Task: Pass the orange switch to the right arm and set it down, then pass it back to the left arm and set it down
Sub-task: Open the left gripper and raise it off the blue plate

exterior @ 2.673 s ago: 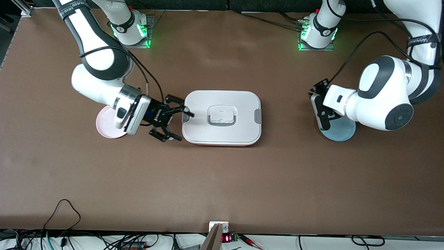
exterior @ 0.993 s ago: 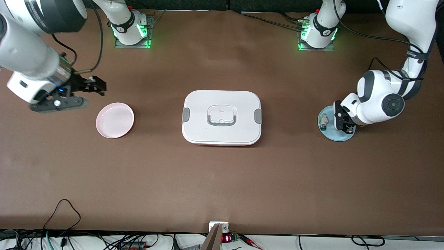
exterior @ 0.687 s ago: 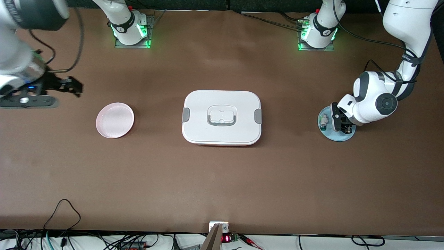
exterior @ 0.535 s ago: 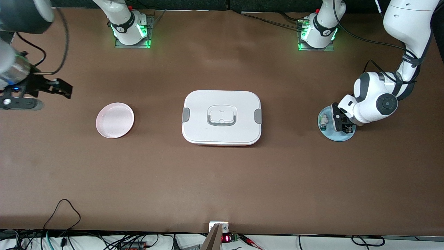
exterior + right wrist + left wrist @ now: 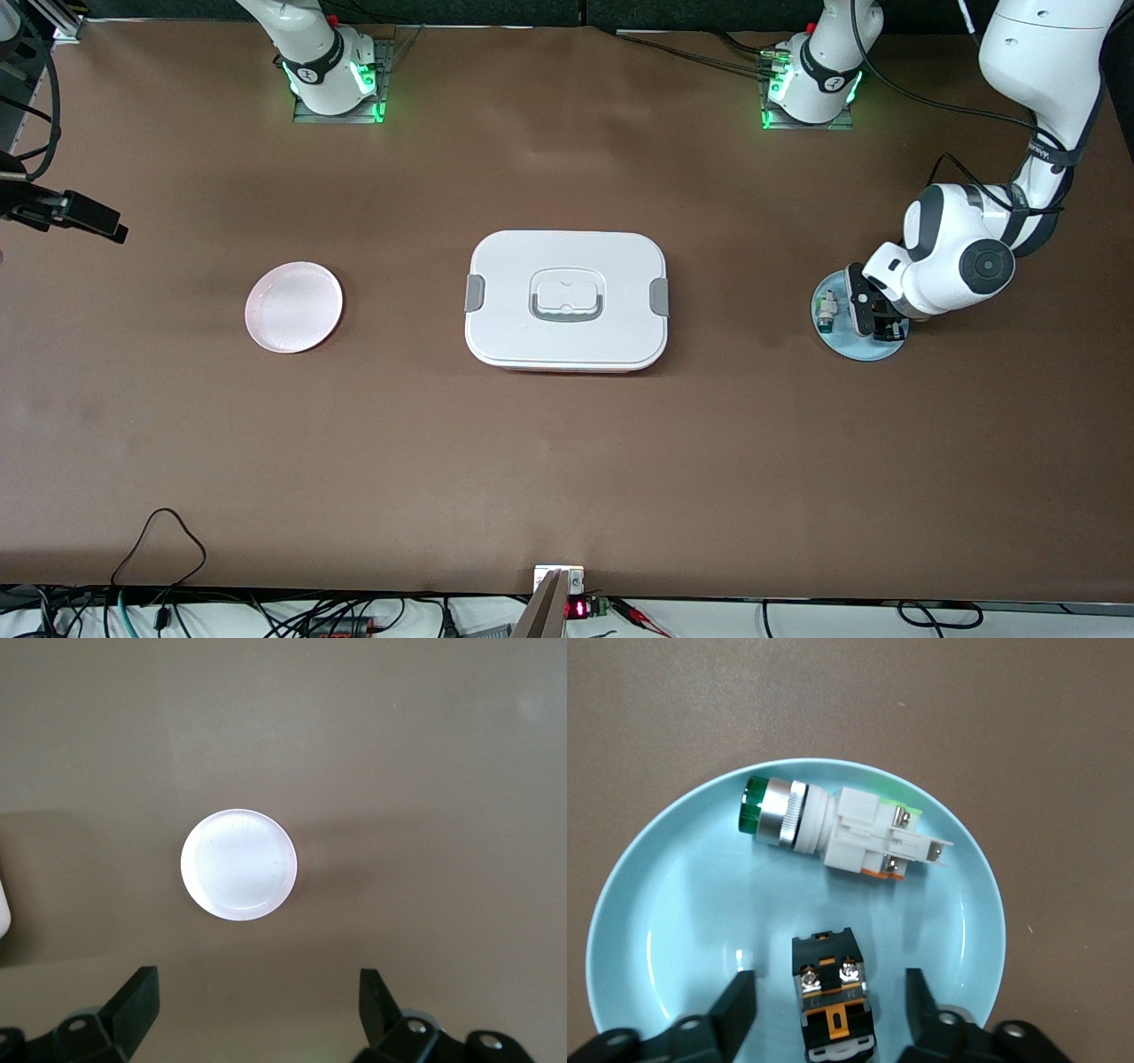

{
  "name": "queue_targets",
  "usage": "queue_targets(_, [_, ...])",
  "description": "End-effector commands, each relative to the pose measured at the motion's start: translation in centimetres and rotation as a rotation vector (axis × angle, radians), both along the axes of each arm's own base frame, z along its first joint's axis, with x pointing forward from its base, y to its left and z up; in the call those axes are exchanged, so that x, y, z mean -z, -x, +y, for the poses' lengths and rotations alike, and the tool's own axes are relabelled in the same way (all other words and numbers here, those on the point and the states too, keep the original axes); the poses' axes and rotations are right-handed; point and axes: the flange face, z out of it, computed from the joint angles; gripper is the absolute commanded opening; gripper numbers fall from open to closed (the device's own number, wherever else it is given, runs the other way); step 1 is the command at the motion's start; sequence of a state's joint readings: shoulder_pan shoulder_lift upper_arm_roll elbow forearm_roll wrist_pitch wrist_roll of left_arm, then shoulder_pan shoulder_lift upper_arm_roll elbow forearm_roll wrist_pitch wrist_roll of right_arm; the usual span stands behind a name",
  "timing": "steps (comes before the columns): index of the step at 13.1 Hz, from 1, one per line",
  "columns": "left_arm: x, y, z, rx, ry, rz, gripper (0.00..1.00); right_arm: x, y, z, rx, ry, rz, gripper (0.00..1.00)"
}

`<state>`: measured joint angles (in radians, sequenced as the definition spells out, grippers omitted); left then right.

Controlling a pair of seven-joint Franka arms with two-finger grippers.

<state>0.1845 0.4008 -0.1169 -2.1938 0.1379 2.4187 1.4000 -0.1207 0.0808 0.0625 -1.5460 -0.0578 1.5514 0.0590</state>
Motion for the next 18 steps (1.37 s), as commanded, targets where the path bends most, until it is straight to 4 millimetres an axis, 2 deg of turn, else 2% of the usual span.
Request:
queue_targets(1, [-2.7, -0.8, 0.4, 0.002, -0.028, -0.024, 1.0, 0.3, 0.3, 0.2, -0.035, 0.024, -0.014, 1.0])
queue_targets(4, [-7.2, -1.5, 0.3, -0.145, -0.076, 0.009, 1.0, 0.4, 0.5, 0.2, -0.033, 0.024, -0.028, 1.0])
queue_targets(6, [-10.1, -1.2, 0.1, -0.303, -0.118, -0.004, 1.0, 0.7, 2.0, 0.4, -0.036, 0.016, -0.083, 1.0])
queue_targets(8, [-12.7, -2.2, 0.2, -0.438, -0.136, -0.032, 1.0, 1.1, 3.7, 0.5, -0.038, 0.013, -0.096, 1.0])
queue_targets(11, [-17.1, -3.4, 0.4, -0.608, -0.17, -0.019, 1.0, 0.9, 4.4, 0.3, -0.054, 0.007, -0.037, 1.0])
queue_targets(14, [-22.5, -3.7, 0.1, -0.833, -0.156, -0.003, 1.0, 0.2, 4.3, 0.0, -0.068, 0.006, -0.043, 1.0])
queue_targets(16, [-25.8, -3.3, -1.6, -1.007, -0.175, -0.039, 1.0, 0.3, 3.7, 0.0, -0.07, 0.004, -0.051, 1.0])
queue_targets(18, [-30.3, -2.7, -3.8, -1.222, -0.215, -0.034, 1.0, 0.3, 3.6, 0.3, -0.075, 0.004, -0.042, 1.0])
